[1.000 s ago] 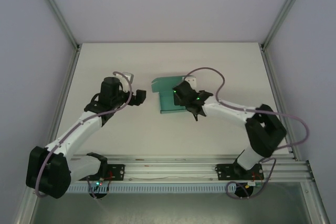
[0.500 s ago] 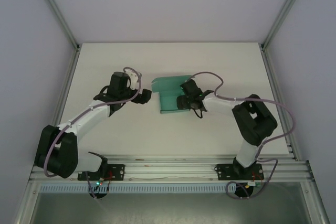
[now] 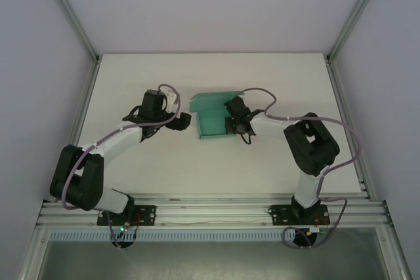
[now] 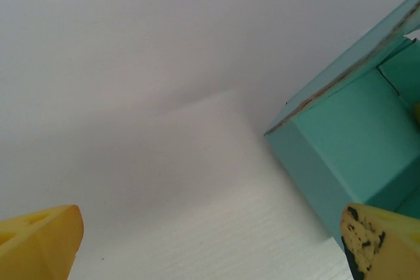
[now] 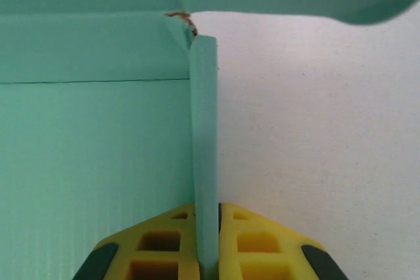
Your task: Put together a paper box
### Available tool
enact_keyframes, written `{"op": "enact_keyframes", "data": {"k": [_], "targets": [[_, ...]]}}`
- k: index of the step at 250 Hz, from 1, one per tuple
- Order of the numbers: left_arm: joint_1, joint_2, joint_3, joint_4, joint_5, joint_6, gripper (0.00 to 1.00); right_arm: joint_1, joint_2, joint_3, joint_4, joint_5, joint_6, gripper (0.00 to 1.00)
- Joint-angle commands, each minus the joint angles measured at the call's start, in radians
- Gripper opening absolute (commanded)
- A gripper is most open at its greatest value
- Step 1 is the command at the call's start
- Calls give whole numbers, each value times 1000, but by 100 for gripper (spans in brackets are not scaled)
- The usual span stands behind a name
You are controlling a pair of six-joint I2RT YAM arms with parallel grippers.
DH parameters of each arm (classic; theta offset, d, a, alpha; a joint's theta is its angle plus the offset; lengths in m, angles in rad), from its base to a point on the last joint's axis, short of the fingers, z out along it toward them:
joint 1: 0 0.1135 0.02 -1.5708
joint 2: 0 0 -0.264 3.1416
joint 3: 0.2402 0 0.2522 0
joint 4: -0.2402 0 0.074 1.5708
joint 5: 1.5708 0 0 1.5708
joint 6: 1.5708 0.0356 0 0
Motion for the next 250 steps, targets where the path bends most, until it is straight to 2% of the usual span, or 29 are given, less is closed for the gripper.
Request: {"op": "enact_keyframes", "data": {"k": [1,64,102,131,163,181,195,201,217,250], "targets": [[-11,0,27,33,13,2,100,1,16,27,-66,53,3,0],[-10,-11,19,17,-22,0,100,9,95,119,-319,240,80,0],[-11,-22,2,28,-24,-4,100,41,217,198,-452,356,108,0],[-11,-36,-4,22,-35,-2,100,61,264,219,-464,347,101,0],[-11,-46,-10,20,-39,-2,100,78,321,278,-534,411,104,0],[-11,-49,-10,20,-40,-2,100,81,318,276,-516,404,95,0],[-11,-51,-10,16,-37,-1,100,83,282,252,-463,352,75,0],[-10,-53,-11,18,-35,-1,100,87,259,239,-433,338,71,6],[-14,-56,-18,28,-36,-4,100,92,189,194,-351,273,36,13],[-11,-59,-17,36,-30,-10,100,108,45,128,-235,155,15,17]]}}
